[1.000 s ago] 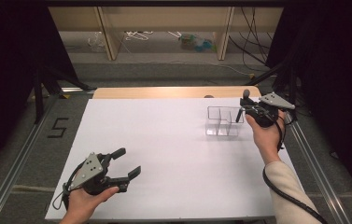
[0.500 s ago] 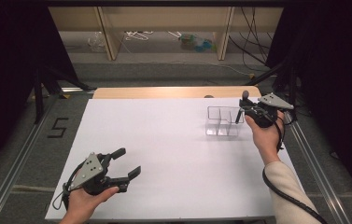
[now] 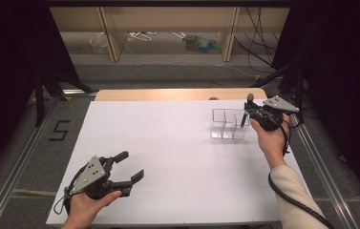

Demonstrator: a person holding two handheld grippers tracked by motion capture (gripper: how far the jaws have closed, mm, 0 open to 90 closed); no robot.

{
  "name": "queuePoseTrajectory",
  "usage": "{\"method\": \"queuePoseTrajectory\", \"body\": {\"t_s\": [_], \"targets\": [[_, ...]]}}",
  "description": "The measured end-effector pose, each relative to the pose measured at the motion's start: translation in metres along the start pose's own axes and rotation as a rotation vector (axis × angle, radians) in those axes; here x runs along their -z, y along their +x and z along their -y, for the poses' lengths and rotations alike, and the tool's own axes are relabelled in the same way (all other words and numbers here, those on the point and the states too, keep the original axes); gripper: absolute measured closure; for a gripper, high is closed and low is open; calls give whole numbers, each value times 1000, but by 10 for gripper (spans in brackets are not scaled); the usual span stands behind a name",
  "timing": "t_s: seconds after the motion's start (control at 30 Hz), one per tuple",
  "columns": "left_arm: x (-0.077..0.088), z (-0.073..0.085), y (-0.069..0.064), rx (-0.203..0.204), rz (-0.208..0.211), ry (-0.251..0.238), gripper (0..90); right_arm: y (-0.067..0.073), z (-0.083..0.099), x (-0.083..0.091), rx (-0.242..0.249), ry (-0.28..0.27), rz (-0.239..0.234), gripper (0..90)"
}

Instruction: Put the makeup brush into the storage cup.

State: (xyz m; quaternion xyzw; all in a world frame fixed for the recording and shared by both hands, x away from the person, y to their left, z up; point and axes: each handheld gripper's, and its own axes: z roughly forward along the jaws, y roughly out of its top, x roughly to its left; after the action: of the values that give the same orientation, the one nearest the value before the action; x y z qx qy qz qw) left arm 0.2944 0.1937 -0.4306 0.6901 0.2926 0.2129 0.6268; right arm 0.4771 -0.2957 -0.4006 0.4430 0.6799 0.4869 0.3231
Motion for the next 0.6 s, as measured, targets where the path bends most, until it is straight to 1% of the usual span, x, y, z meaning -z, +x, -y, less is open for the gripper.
{"method": "queuePoseTrajectory", "body": {"t_s": [0.03,0.07,0.1,0.2,0.3,0.33,0.37,0.43,0.47,0.57,0.6], "targets": [[0,0,0,3,-1,0,183,0,0,0,7,-6,6,776],[0,0,0,-2,-1,0,182,-1,1,-1,13,-13,2,776],[0,0,0,-5,0,0,183,-1,0,0,14,3,7,776],[0,0,0,-7,1,1,183,-1,1,0,7,7,6,776],[0,0,0,-6,0,1,183,-1,1,0,11,7,13,776],[0,0,0,-6,0,1,182,-2,2,-1,10,-7,7,776],[0,0,0,-6,0,1,182,-2,2,-2,13,-9,2,776],[0,0,0,1,-1,1,182,-2,3,-1,13,3,6,776],[0,0,0,-3,1,1,183,-2,2,-1,12,17,8,776],[0,0,0,-6,1,0,182,-2,3,-1,13,14,12,776],[0,0,0,-6,1,0,183,-3,4,-3,11,0,9,776]]}}
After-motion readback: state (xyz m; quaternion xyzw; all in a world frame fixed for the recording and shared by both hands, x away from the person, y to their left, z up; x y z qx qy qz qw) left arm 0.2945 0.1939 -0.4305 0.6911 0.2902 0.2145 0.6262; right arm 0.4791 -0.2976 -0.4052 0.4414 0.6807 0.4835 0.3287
